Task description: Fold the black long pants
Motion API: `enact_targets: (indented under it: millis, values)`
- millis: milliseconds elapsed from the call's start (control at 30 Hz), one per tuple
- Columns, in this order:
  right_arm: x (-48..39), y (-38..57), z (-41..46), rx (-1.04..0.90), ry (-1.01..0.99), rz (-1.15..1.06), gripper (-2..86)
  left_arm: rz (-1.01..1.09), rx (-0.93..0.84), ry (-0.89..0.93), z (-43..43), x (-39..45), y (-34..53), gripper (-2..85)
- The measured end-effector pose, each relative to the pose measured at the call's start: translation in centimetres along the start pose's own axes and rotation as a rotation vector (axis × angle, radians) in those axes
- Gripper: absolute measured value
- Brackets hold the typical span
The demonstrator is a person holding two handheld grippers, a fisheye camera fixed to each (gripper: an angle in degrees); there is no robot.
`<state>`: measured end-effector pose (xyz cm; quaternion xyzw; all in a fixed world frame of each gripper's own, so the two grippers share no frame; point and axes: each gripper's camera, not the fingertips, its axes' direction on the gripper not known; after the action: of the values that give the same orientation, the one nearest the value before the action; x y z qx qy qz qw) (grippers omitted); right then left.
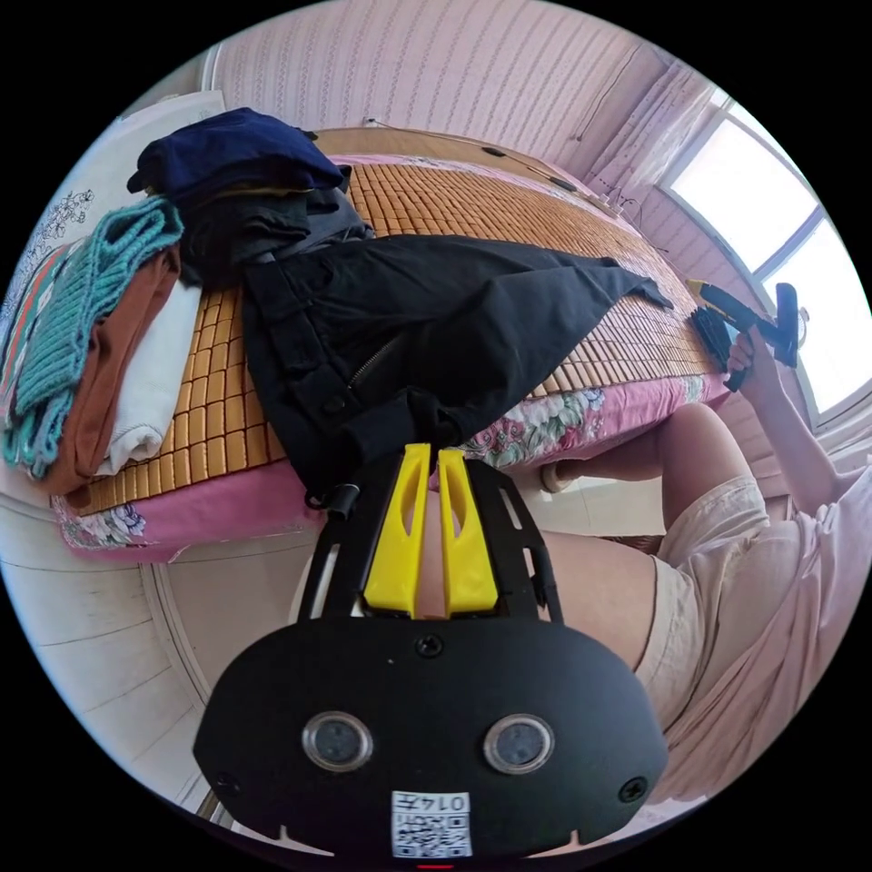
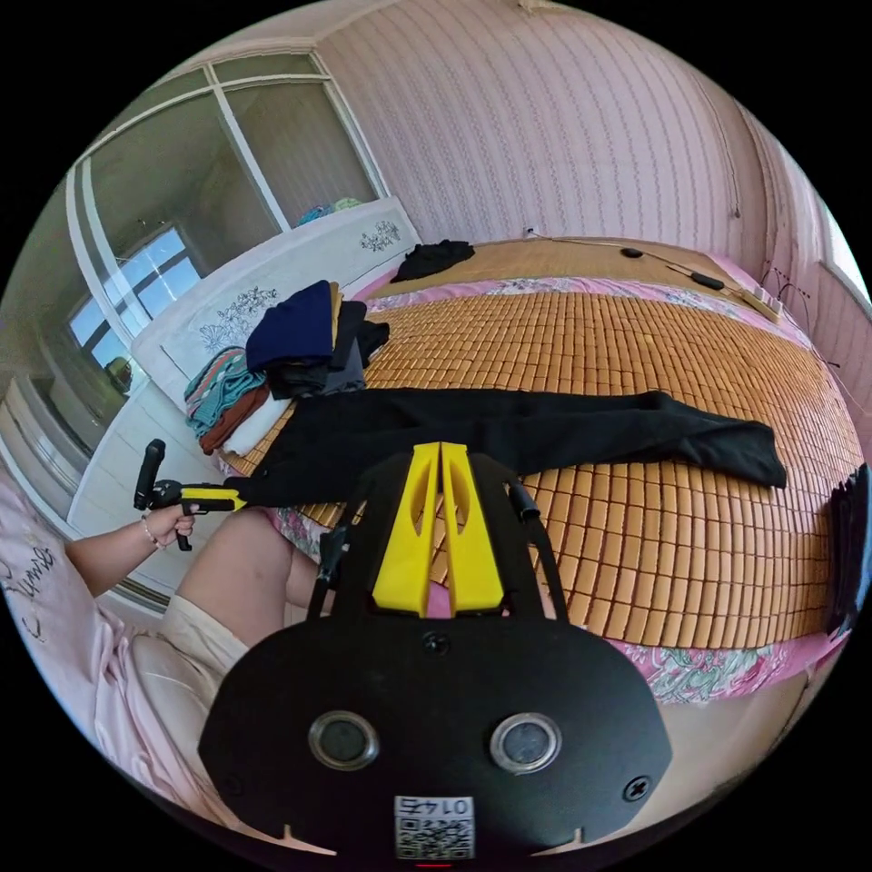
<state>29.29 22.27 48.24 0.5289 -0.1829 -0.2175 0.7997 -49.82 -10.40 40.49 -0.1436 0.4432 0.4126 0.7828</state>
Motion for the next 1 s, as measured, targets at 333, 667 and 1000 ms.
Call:
enact_targets:
  millis: [333, 667, 1000]
  values:
    - [-2.2, -0.1, -1.3, 0.042, 0.031, -0.126, -0.1, -0.058, 0.016, -0.061, -2.9, -2.1, 3.1, -0.9]
    - [4.2, 0.5, 2.7, -0.135, 0.104, 0.090, 5.2, -0.165, -0.013, -0.084, -3.3, -3.9, 6.6, 1.8]
    - [18.7, -3.0, 5.6, -0.200, 0.256, 0.497, 9.9, 0.121, 0.002, -0.079, -2.8, 3.0, 1.8, 6.1]
